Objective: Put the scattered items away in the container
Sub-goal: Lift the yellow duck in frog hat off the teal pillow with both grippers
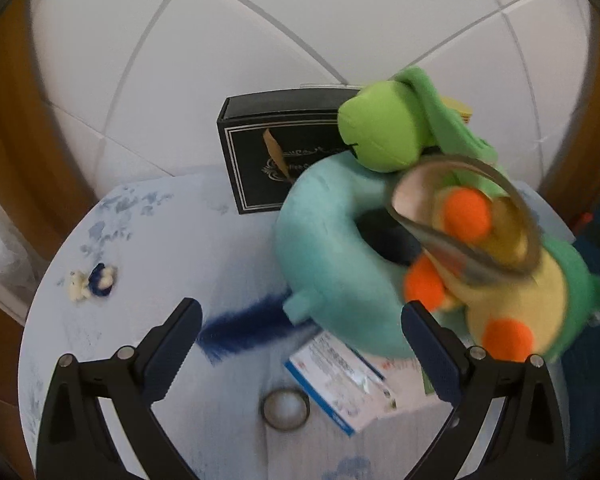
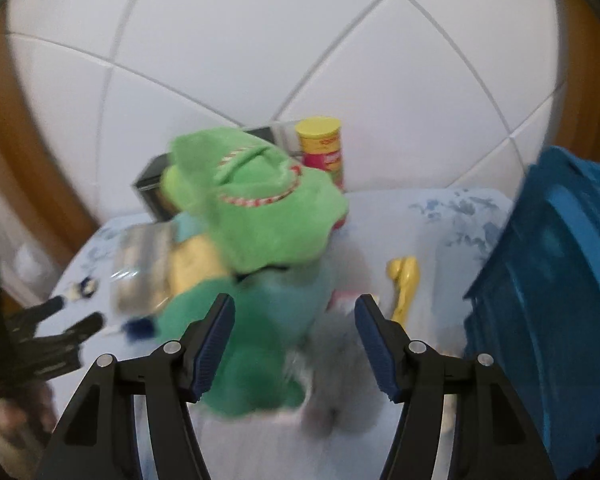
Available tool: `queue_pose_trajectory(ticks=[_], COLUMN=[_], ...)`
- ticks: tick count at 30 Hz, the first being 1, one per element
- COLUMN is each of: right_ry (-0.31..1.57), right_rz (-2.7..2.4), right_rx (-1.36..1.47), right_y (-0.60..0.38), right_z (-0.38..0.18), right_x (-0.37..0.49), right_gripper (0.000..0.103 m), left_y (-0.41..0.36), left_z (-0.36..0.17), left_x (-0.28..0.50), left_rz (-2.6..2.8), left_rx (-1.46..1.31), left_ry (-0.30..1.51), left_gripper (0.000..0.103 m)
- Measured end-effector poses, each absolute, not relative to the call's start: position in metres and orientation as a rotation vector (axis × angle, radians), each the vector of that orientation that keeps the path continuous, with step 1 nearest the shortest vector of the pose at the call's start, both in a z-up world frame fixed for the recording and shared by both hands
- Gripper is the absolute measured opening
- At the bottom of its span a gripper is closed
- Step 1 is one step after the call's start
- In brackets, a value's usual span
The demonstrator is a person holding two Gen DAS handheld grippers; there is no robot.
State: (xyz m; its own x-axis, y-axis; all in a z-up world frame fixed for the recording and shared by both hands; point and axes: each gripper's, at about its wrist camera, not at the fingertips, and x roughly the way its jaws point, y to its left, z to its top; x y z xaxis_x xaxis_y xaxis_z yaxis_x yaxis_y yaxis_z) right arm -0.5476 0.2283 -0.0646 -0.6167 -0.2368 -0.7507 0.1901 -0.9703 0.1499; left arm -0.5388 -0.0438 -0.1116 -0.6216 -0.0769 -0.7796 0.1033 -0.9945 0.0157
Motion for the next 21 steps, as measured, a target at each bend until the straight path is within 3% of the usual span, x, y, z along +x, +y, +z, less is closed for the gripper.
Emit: queue_pose_trajectory(ticks=[7, 13, 17, 21], right_ry=[-0.063, 0.127, 0.091, 0.046], right_rz=[-2.277, -1.949, -1.998, -2.163], right_rx=[1.333, 1.361, 1.366, 1.331], right_y=[0.189, 0.143, 0.149, 0.165], right_z=[-0.12, -0.139, -0.136, -0.119], right_x=[-0.561, -0.503, -0.496, -0.511], right_gripper=[0.063, 0.073, 0.073, 0.073], left_y=[-0.069, -0.108, -0.108, -0.087], left_z=[-0.123, -0.11, -0.097, -0.104], left_x=[-0.553, -0.532, -0.519, -0.526], left_rz=[-2.637, -2.598, -2.66, -2.684], left_rx=[1.235, 1.17, 1.194, 1.235], left_ry=[0.009, 0.105, 0.166, 0.115], left_gripper=[0.101, 0.101, 0.101, 0.101])
